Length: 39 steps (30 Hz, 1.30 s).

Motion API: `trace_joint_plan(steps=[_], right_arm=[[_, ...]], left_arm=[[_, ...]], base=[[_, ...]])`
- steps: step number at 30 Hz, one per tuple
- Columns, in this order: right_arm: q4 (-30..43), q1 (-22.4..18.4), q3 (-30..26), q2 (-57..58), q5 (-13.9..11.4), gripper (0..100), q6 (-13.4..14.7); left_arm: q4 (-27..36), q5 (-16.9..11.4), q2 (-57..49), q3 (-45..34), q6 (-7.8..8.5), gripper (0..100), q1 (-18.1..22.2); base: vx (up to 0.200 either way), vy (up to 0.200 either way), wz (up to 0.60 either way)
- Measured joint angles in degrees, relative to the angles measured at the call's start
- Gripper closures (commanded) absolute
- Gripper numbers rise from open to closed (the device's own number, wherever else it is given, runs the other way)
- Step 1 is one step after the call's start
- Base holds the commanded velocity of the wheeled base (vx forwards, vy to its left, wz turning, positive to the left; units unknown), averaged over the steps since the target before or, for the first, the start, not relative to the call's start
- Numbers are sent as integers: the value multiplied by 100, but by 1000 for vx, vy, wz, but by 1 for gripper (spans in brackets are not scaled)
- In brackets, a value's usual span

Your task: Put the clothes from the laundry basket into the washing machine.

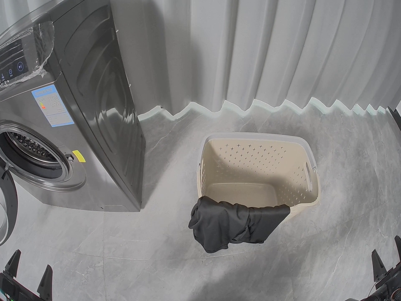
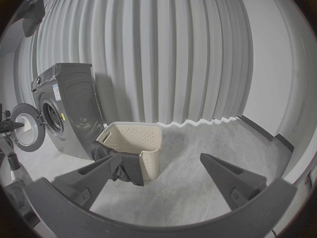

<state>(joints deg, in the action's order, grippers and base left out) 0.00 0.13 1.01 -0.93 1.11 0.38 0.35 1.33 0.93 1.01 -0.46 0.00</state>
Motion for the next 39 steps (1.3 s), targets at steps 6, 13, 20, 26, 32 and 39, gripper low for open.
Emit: trace_joint_plan(steps=[6,13,20,26,32,39], right_arm=[[0,-4,0,0,1,0,0],[0,5,0,0,11,0,5],[0,-11,0,0,12,0,2],[2,-11,0,0,26,0,27],[-33,-11,0,0,15,0,5],[-276,-4,555,-23,-118,0,6]], left_arm=[[0,-2,0,0,4,0,0],[-2,-2,0,0,28,0,0],[0,-2,0,0,37,0,0],[-2,-2,0,0,26,0,0],[0,-2,0,0,24,0,2],[-2,-2,0,0,24,0,5]], base=[[0,-200,0],[0,-57,0],[-86,-86,0],[-200,-200,0],[0,0,0],[0,0,0]])
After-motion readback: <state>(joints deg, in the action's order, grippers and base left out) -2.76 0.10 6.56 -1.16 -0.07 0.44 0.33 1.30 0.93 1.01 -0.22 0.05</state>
